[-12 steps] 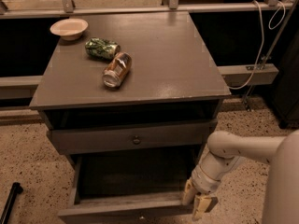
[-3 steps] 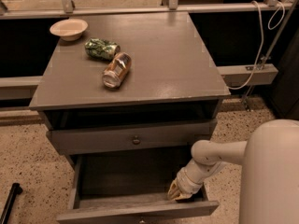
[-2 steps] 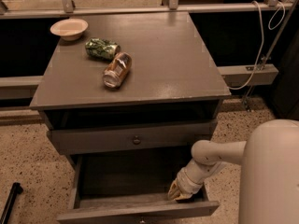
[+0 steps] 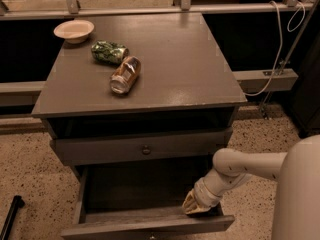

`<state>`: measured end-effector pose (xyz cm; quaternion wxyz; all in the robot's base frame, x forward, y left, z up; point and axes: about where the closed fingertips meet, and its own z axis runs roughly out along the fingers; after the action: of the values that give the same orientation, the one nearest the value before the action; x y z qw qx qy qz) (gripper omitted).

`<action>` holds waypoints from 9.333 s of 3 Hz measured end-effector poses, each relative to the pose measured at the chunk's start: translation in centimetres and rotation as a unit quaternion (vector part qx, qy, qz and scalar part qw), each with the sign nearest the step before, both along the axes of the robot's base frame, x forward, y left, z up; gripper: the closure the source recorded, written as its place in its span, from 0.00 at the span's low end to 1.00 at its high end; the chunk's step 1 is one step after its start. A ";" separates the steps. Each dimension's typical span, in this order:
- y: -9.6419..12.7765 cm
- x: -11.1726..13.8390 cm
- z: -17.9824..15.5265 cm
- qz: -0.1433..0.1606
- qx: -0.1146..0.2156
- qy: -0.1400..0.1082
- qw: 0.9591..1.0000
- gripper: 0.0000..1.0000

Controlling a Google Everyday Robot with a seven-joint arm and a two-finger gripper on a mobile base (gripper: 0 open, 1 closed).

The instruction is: Open middle drawer

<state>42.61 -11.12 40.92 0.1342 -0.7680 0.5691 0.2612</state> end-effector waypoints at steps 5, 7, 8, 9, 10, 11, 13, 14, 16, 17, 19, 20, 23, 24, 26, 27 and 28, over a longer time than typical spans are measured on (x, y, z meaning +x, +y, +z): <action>10.4 4.0 1.5 -0.068 0.099 -0.080 0.990 1.00; 11.0 4.0 0.7 -0.064 0.112 -0.075 0.989 1.00; 12.2 4.4 0.1 -0.066 0.132 -0.078 0.986 1.00; 14.2 4.7 -0.7 -0.058 0.148 -0.082 0.984 1.00; 16.1 4.2 -1.2 -0.051 0.163 -0.084 0.982 1.00; 18.1 2.6 -1.7 -0.040 0.185 -0.074 0.979 1.00; 19.1 0.1 -2.7 -0.009 0.190 -0.042 0.981 1.00; 19.2 0.4 -2.7 -0.009 0.190 -0.042 0.981 1.00; 18.3 1.4 -3.4 -0.043 0.212 -0.048 0.975 1.00; 18.0 1.9 -2.9 -0.050 0.208 -0.055 0.975 1.00; 17.3 5.9 -2.3 -0.077 0.191 -0.088 0.975 1.00; 18.1 7.3 -2.5 -0.073 0.192 -0.092 0.974 1.00; 16.8 0.5 -3.9 -0.038 0.171 -0.041 0.984 1.00; 16.9 0.9 -3.8 -0.038 0.171 -0.041 0.984 1.00; 17.2 0.6 -2.7 -0.025 0.182 -0.047 0.982 1.00; 17.5 0.1 -2.6 -0.028 0.191 -0.043 0.980 1.00; 17.6 0.3 -2.5 -0.028 0.191 -0.043 0.980 1.00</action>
Offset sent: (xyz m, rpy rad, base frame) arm 0.0348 0.0218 0.0264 0.1711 -0.1264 -0.2380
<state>42.94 6.43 38.41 0.3105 -0.7226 0.5235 0.3277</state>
